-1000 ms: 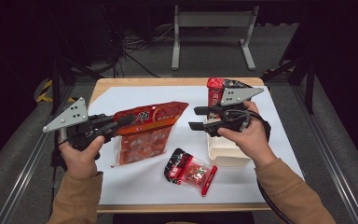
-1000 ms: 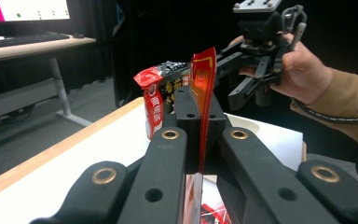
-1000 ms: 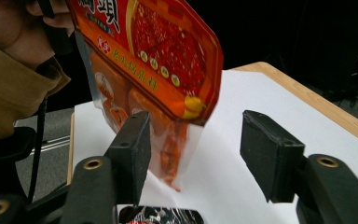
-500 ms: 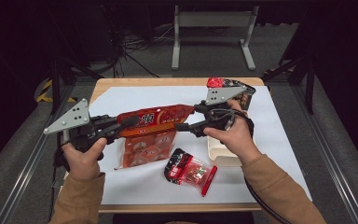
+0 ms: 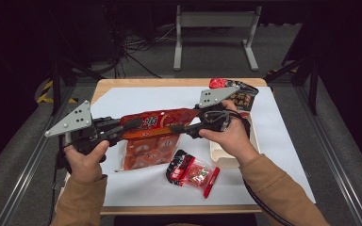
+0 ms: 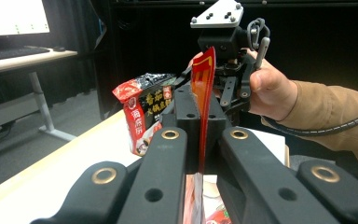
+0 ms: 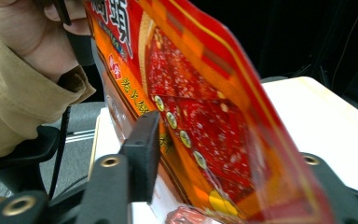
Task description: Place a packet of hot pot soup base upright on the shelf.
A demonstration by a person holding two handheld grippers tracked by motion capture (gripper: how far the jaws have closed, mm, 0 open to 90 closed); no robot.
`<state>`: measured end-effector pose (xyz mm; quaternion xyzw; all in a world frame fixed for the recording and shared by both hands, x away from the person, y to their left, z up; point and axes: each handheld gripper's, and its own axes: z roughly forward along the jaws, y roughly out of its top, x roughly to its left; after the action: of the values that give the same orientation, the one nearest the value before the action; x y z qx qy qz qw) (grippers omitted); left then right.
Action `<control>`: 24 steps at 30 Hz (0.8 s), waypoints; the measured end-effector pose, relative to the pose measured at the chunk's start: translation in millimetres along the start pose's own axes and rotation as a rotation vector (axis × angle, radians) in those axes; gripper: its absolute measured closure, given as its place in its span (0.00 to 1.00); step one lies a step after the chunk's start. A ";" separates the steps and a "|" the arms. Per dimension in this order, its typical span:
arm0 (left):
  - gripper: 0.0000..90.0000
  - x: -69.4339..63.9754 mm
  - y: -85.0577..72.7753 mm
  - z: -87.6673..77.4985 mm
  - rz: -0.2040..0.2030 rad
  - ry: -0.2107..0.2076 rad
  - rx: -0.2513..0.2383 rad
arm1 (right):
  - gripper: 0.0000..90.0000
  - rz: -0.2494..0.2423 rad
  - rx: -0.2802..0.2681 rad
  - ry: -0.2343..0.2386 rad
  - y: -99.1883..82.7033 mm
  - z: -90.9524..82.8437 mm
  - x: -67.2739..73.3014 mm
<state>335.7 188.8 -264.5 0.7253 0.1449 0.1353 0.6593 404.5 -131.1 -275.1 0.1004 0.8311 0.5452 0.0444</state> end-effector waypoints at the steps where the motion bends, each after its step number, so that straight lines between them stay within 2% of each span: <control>1: 1.00 0.4 -0.1 -0.2 0.002 0.004 0.003 | 0.69 0.000 0.010 0.008 0.6 0.1 0.6; 3: 1.00 1.5 -0.6 -1.0 0.000 0.008 0.007 | 0.82 0.005 0.026 0.038 1.7 -0.7 3.2; 4: 1.00 1.5 -0.6 -1.0 0.000 0.008 0.007 | 0.82 0.005 0.026 0.038 1.7 -0.7 3.2; 6: 1.00 2.6 -1.0 -1.8 0.000 0.012 0.002 | 0.92 -0.019 0.051 0.045 4.1 -1.4 7.2; 9: 1.00 3.4 -1.0 -3.3 -0.003 0.015 -0.007 | 1.00 -0.048 0.066 0.053 8.6 -3.0 12.3; 24: 0.98 8.3 -4.2 -3.7 -0.016 0.021 -0.038 | 1.00 -0.059 0.026 0.016 18.5 -12.4 17.6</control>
<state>341.8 195.8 -268.4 0.7100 0.1550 0.1402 0.6725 387.2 -131.4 -252.6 0.0723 0.8411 0.5334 0.0526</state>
